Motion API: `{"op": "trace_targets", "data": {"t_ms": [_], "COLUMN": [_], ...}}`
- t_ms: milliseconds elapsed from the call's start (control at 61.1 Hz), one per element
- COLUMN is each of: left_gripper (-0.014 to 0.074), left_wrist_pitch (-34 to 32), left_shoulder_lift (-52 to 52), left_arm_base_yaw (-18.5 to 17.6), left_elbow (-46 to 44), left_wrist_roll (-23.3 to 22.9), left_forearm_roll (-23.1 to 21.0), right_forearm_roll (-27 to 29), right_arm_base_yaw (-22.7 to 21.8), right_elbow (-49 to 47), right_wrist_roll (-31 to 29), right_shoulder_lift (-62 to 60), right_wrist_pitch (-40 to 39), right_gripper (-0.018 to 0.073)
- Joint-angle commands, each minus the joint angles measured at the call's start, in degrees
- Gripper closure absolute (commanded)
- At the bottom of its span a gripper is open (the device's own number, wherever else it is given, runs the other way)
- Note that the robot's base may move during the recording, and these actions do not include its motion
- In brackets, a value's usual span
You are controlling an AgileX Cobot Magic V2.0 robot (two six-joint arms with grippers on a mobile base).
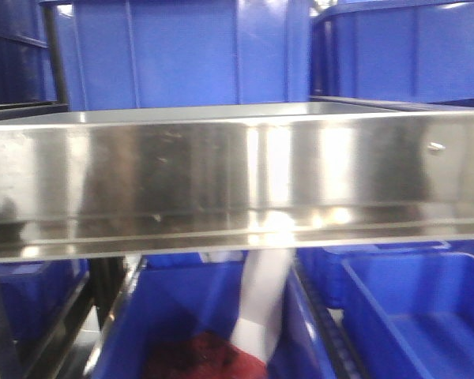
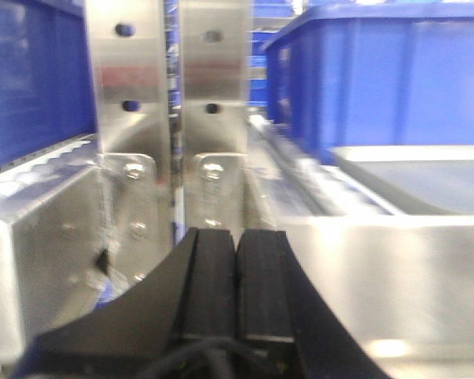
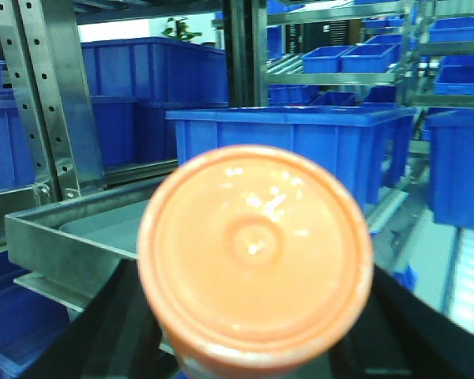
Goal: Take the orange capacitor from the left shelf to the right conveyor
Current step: 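Retract the right arm holding the cylinder away from the shelf, then drive the base to the conveyor table, holding the cylinder in the right gripper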
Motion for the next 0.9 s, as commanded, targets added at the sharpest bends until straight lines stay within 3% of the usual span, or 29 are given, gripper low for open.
{"op": "trace_targets", "data": {"t_ms": [0,884], "left_gripper": [0.0722,0.0722], "left_wrist_pitch": [-4.86,-4.86], "left_shoulder_lift": [-0.4,-0.4], "left_arm_base_yaw": [-0.12,-0.12], "left_elbow": [1.25,1.25], "left_wrist_roll": [0.0,0.0], "left_forearm_roll": [-0.18,-0.18], "right_forearm_roll": [-1.36,-1.36], "right_arm_base_yaw": [-0.06,-0.06], "right_elbow": [-1.53,-1.47], "right_wrist_roll": [-0.49,-0.49], "right_shoulder_lift": [0.78,0.85], "right_wrist_pitch": [-5.33,-5.35], "right_gripper": [0.051,0.051]}}
